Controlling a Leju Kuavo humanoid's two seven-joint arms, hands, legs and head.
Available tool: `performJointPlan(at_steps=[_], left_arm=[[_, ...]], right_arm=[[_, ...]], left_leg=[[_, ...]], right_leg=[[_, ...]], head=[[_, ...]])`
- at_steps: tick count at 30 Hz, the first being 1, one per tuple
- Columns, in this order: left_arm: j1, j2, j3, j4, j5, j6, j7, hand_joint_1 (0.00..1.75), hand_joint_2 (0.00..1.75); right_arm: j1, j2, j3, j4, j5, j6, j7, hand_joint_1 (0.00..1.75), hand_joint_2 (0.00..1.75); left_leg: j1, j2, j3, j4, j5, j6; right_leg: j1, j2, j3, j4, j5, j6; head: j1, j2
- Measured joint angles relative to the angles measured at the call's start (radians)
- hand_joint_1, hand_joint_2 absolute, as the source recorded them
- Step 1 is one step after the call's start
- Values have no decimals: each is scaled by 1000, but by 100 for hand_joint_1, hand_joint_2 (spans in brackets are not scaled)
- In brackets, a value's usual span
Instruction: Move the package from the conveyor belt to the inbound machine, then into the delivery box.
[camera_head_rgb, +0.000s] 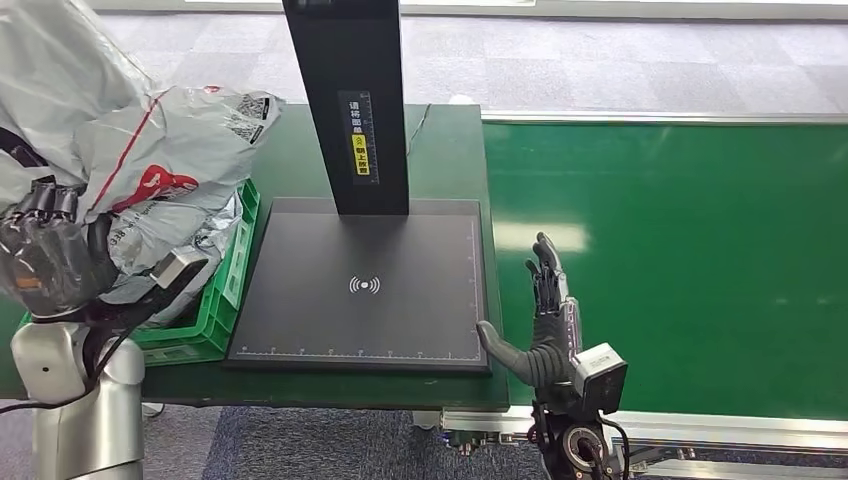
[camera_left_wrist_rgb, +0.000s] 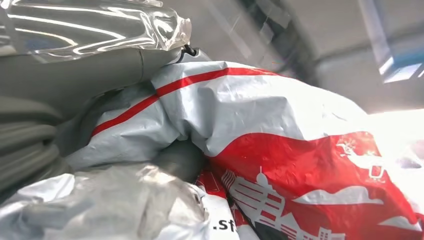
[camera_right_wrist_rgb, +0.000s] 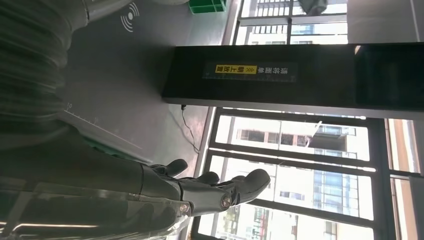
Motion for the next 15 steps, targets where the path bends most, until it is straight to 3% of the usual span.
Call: performJointPlan(at_steps=[3, 5, 9, 13, 14, 15], left_arm=[[-64, 57, -19, 180, -63, -92, 202, 175, 175], [-97, 87, -46, 286, -43, -192, 269, 175, 175], [-113, 128, -114, 420, 73, -356, 298, 175, 175], [-107, 156, -163, 457, 149, -454, 305, 175, 175], [-105, 162, -172, 459, 155, -466, 308, 162, 175], [-102, 168, -179, 460, 159, -474, 313, 119, 175]], right_arm=[[5, 7, -6, -21, 15, 13, 19, 0, 175], [8, 10, -16, -32, 29, 31, 29, 0, 175], [8, 17, -38, -35, 60, 70, 35, 0, 175], [5, 20, -53, -35, 76, 83, 35, 0, 175], [4, 21, -55, -35, 78, 84, 35, 0, 175], [3, 22, -57, -34, 80, 87, 35, 0, 175]], left_leg=[[0, 0, 0, 0, 0, 0], [0, 0, 0, 0, 0, 0], [0, 0, 0, 0, 0, 0], [-1, -3, 1, 0, -1, 0], [-1, -4, 1, 0, -1, 0], [-1, -4, 2, -1, -1, 0]], right_leg=[[0, 0, 0, 0, 0, 0], [0, 0, 0, 0, 0, 0], [0, 0, 1, 0, 0, 0], [-1, -2, 3, 0, -1, 1], [-1, -3, 4, 0, -2, 1], [-1, -3, 5, 0, -2, 1]], head=[[0, 0], [0, 0], [0, 0], [0, 0], [0, 0], [0, 0]])
